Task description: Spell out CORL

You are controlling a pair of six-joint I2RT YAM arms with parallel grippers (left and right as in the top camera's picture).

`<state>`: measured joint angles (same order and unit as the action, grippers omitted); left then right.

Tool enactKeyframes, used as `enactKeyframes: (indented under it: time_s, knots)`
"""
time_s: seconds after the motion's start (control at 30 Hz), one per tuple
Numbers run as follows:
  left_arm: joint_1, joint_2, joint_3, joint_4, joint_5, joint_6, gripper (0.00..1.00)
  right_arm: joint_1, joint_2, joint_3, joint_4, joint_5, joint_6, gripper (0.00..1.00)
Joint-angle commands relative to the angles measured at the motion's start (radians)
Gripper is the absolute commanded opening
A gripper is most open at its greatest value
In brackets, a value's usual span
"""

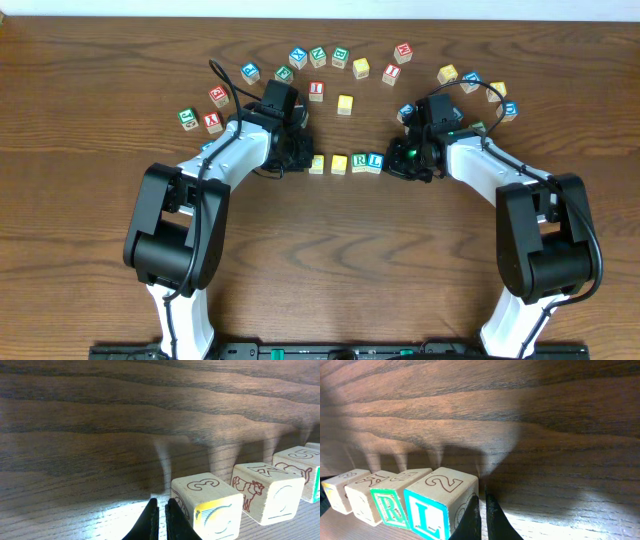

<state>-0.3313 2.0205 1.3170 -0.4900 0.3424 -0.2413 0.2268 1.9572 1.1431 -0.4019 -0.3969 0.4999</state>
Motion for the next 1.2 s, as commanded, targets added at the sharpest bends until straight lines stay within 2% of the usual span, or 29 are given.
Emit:
enactKeyframes:
  time_s: [0.0,0.57,1.17]
  knots:
    - [-0.004,0.002,-0.004,0.002,0.009,0.012,0.07,0.008,0.026,-0.008,0.003,0.005,-0.055,0.01]
    - [-0.046,0.002,-0.004,0.028,0.009,0.012,0.07,0.018,0.026,-0.008,0.021,-0.003,-0.143,0.01]
    - [-0.047,0.002,-0.004,0.055,0.009,0.011,0.07,0.069,0.026,0.027,0.024,-0.009,-0.300,0.01]
